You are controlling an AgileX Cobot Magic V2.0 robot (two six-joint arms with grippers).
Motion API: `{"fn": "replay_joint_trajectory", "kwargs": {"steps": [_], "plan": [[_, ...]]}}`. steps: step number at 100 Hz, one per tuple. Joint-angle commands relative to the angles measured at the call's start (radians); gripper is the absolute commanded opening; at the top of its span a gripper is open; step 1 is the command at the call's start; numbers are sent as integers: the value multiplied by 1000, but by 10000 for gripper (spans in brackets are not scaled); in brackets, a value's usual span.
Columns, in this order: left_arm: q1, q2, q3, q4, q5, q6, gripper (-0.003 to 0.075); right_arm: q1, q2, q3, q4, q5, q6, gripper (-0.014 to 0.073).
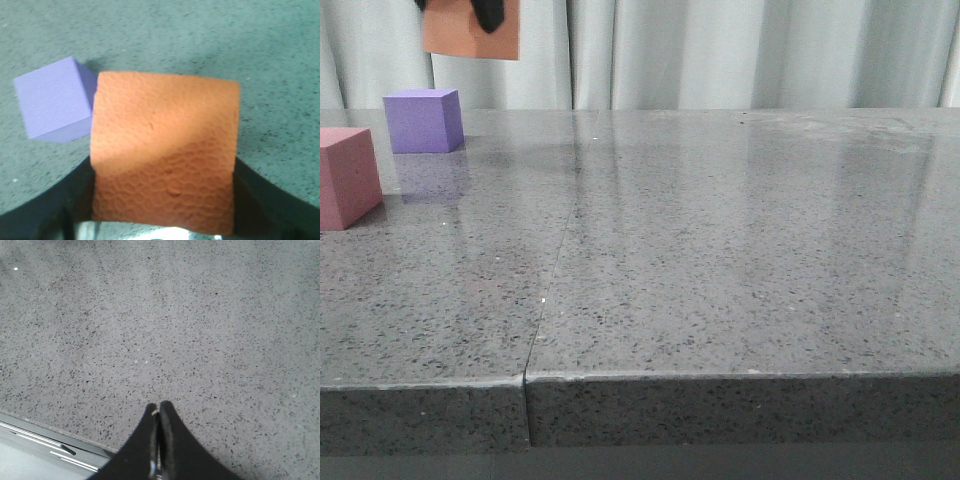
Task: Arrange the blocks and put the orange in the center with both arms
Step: 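Lift the orange cube and carry it toward the purple cube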
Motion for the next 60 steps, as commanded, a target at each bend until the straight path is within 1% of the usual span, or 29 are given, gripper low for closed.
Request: {"fn": "replay_joint_trajectory", "kwargs": {"steps": [1,17,28,60], "plan": [[24,-78,-15,13,-31,-21,189,-1,1,-27,-14,-66,-13,-68],[61,-122,69,15,-54,-21,189,-1,1,-27,-14,-66,-13,-68],[84,-168,156,11,-108,-27,189,-1,1,-27,-14,-66,-13,-68],[155,-232,401,11,-274,-180,189,-1,1,-27,-14,-66,-13,-68]]}}
